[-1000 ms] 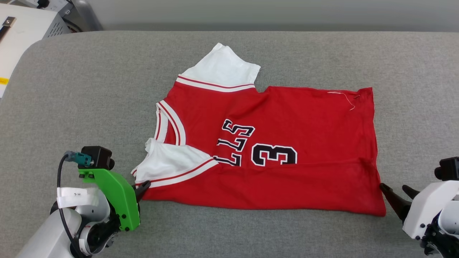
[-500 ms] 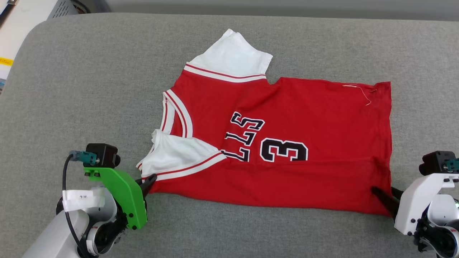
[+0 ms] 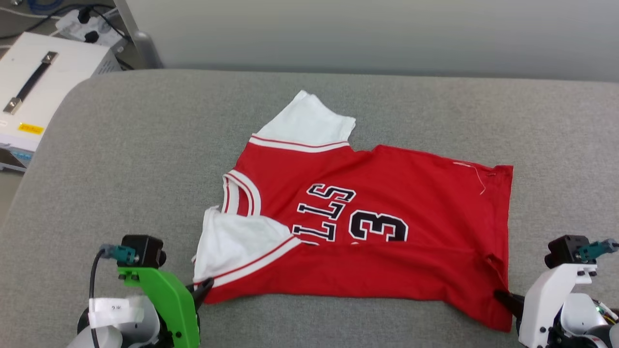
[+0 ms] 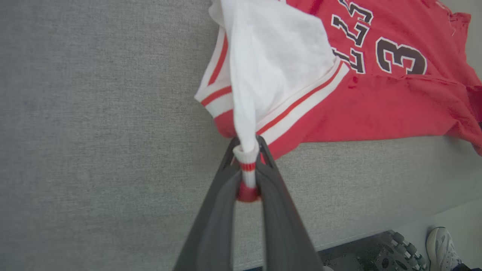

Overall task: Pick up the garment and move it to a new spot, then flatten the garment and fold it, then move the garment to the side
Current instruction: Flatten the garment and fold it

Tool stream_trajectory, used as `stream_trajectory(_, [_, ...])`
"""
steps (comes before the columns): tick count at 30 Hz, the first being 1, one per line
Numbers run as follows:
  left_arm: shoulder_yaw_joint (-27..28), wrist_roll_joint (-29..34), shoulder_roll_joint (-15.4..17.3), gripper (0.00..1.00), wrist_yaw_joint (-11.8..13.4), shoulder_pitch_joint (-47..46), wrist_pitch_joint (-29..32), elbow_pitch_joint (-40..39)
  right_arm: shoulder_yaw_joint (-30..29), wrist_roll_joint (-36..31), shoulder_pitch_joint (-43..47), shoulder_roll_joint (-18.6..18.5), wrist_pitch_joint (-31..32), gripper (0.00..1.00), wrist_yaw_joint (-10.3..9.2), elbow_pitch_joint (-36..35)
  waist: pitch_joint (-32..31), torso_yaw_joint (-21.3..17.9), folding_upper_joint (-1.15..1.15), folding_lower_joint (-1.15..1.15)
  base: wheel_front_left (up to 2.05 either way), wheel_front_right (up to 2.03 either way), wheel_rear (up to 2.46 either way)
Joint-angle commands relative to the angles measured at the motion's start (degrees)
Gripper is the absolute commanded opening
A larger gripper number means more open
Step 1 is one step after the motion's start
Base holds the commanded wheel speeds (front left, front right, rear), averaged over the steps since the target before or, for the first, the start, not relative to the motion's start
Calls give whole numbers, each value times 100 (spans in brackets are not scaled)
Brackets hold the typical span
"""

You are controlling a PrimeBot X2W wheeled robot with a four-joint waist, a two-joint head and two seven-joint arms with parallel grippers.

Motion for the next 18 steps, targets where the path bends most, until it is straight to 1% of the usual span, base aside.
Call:
stream_trajectory(1, [93,-108,188,0,197,434,18,-230,-59,105,304,26,92,0,2,-151,-553,-36,0,0,0,0,0])
stream_trajectory(5, [206,-196,362,0,419,878,35,-517,-183,79,624,57,178,0,2,-300,-706,-38,0,0,0,0,0])
stream_trajectory(9, [239,-295,409,0,558,1229,45,-651,-355,16,912,132,231,0,2,-376,-738,-38,0,0,0,0,0])
stream_trajectory(13, [166,-391,282,0,512,1341,25,-529,-482,-49,1109,280,215,0,2,-379,-683,-40,0,0,0,0,0])
stream_trajectory(18, [99,-424,57,0,341,1140,-83,-143,-514,-151,1105,391,20,0,2,-277,-556,-95,0,0,0,0,0])
